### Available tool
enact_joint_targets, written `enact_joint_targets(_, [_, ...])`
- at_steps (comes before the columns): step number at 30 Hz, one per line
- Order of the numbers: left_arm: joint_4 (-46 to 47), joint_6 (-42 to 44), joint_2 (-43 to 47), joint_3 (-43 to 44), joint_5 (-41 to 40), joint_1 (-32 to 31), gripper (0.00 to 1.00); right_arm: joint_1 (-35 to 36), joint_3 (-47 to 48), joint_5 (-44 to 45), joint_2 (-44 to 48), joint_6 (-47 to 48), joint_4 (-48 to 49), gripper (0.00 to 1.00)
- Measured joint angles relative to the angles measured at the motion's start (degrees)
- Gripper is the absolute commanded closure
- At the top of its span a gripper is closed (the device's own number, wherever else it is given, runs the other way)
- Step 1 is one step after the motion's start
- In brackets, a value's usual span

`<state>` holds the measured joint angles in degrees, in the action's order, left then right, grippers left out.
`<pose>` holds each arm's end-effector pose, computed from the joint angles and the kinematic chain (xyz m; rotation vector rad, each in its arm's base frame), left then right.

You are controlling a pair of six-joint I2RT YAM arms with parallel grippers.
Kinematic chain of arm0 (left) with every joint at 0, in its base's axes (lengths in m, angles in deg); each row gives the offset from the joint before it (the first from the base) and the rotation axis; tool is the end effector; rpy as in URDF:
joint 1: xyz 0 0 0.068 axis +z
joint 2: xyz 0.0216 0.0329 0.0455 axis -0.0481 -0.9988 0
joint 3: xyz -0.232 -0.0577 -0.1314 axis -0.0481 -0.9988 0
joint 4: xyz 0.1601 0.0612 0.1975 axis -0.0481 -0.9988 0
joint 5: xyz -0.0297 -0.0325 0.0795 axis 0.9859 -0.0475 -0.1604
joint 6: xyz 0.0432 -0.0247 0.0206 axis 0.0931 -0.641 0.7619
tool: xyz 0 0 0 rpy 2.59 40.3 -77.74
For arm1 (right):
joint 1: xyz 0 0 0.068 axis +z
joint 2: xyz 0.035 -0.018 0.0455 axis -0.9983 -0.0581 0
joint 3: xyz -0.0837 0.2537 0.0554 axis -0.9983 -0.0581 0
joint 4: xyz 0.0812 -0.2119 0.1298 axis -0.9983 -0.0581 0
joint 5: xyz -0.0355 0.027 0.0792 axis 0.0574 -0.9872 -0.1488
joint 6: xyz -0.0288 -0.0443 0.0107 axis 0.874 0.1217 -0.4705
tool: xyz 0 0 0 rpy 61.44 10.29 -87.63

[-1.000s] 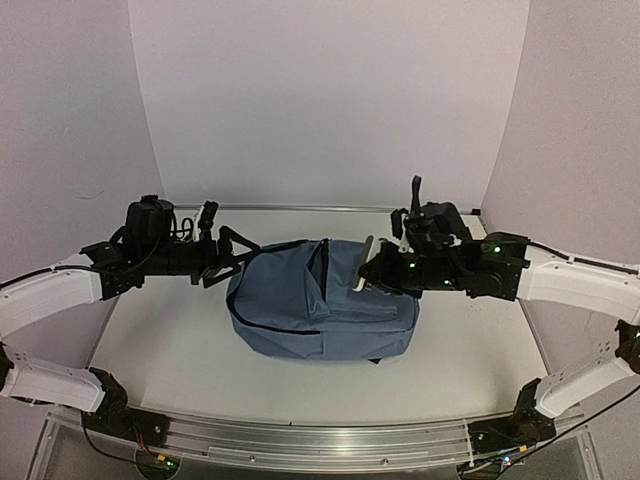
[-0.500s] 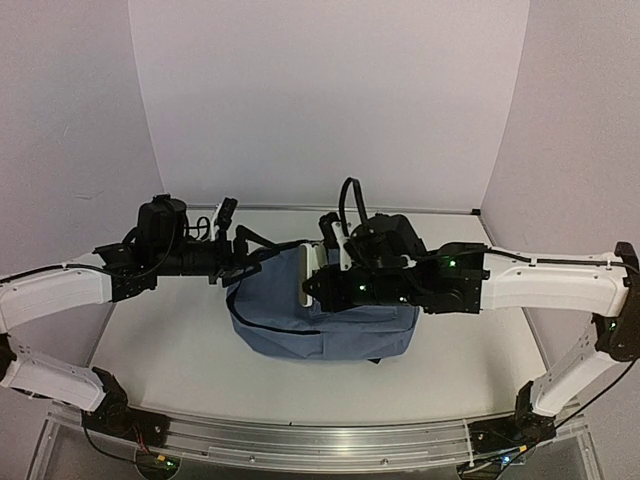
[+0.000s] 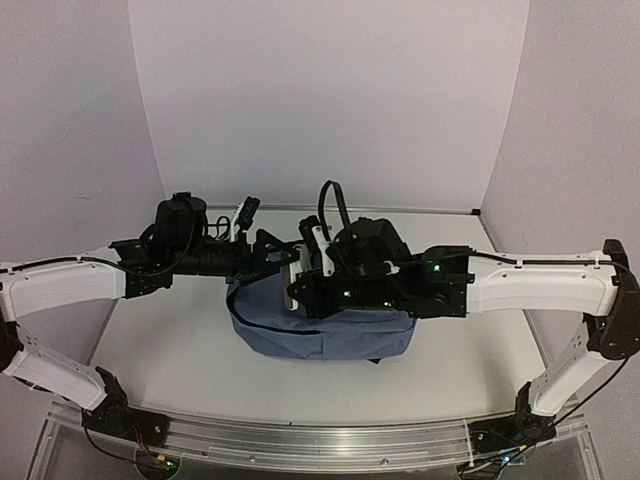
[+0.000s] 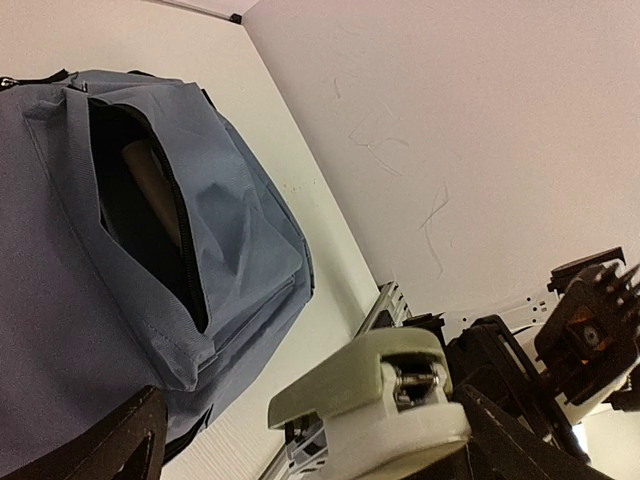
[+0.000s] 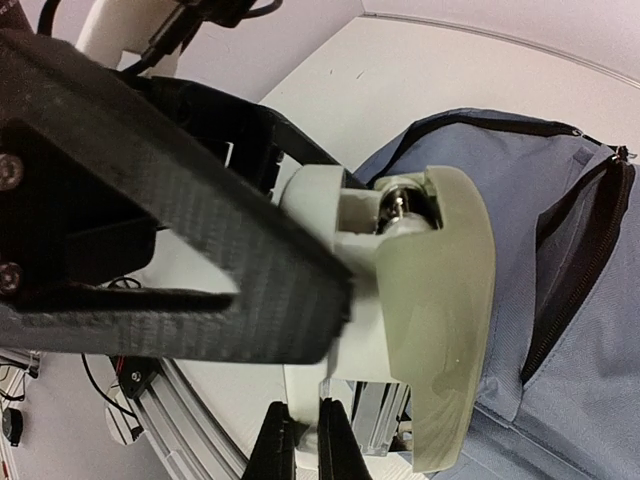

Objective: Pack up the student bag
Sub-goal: Pick up the stationery from the center of the board.

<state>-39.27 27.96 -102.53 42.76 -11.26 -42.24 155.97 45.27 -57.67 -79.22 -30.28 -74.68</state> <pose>0.1940 -0.2176 0.2963 0.3925 2.1237 -1.4617 0.1350 0.3503 0.3143 -0.7252 2.0708 0.9582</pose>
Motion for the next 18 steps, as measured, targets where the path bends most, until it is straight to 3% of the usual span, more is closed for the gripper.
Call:
enact_joint_targets(4, [-0.15, 0.55, -2.68, 1.97, -0.42, -0.84, 0.21, 0.40, 0.57, 0.15, -0.74, 0.08, 0.09, 1.00])
enact_joint_targets(12, [0.43, 1.56, -4.35, 3.38, -0.84, -2.23, 0.67, 0.53, 0.74, 1.08, -1.66, 0.02, -0.22, 1.00])
enact_joint_targets(16, [0.68, 1.85, -4.35, 3.44, -1.65, -2.32, 0.82, 0.55, 0.74, 2.12, -1.69, -0.47, -0.30, 1.00])
enact_joint_targets(18, [0.36, 1.68, -4.41, 3.44, -2.04, -2.15, 0.88, 0.56, 0.74, 2.69, -1.69, -0.77, -0.02, 0.93])
